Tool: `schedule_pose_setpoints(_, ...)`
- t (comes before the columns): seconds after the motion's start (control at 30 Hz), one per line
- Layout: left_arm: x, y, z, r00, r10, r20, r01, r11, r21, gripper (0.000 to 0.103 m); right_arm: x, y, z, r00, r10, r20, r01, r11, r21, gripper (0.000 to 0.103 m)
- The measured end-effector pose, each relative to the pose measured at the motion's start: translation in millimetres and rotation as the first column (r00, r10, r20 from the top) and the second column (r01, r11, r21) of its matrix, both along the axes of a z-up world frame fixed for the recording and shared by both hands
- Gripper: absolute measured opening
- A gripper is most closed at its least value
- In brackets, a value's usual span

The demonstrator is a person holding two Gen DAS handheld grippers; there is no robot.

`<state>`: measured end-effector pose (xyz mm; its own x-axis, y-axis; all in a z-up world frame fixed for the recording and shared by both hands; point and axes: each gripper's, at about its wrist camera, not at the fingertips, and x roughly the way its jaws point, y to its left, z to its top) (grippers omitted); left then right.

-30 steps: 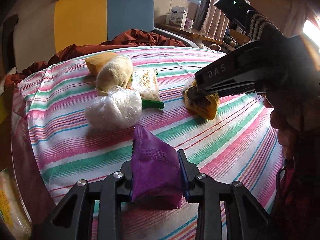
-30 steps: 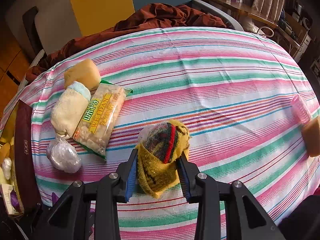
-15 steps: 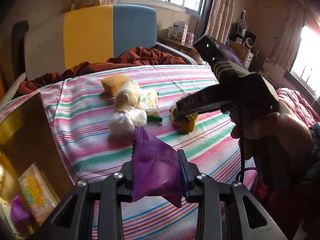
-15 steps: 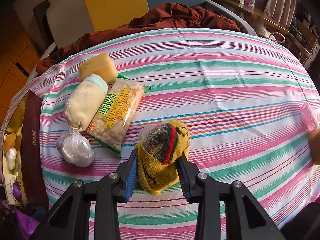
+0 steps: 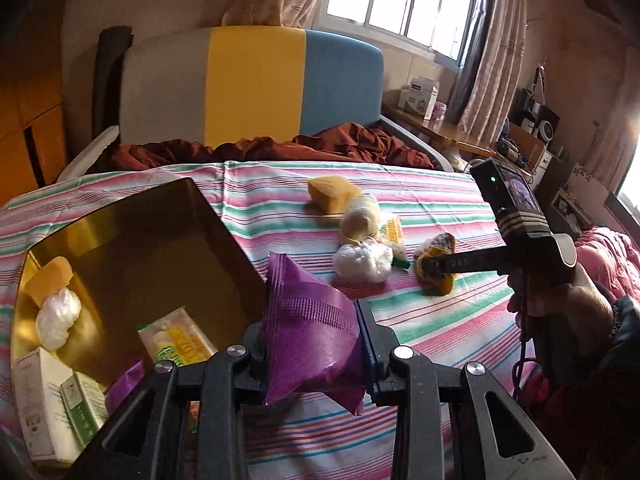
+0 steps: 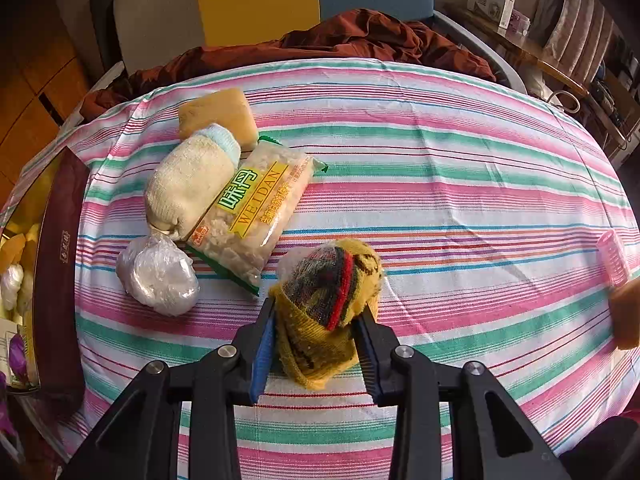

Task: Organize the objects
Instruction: 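Carry the purple packet into the gold tray and open the left tool while right holds the pouch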

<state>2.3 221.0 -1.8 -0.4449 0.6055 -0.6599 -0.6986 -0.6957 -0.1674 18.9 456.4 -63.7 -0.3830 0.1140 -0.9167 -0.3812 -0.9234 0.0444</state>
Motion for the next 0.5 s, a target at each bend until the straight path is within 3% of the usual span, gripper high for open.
schedule_pose_setpoints(0.2,-30,-42,4,0.991,0.136,0.001,-0.136,0.991,0.004,0.034,-2,-4,-1,1.000,0.011,0.005,-0.011,1.000,0.017,0.037)
schedule_pose_setpoints(0.5,-73,-97,-5,0.951,0.310,-0.011,-0.310,0.950,-0.049,0.034,-3,-11,-2,0.999,0.027,0.022,-0.029,0.998,0.060,0.037)
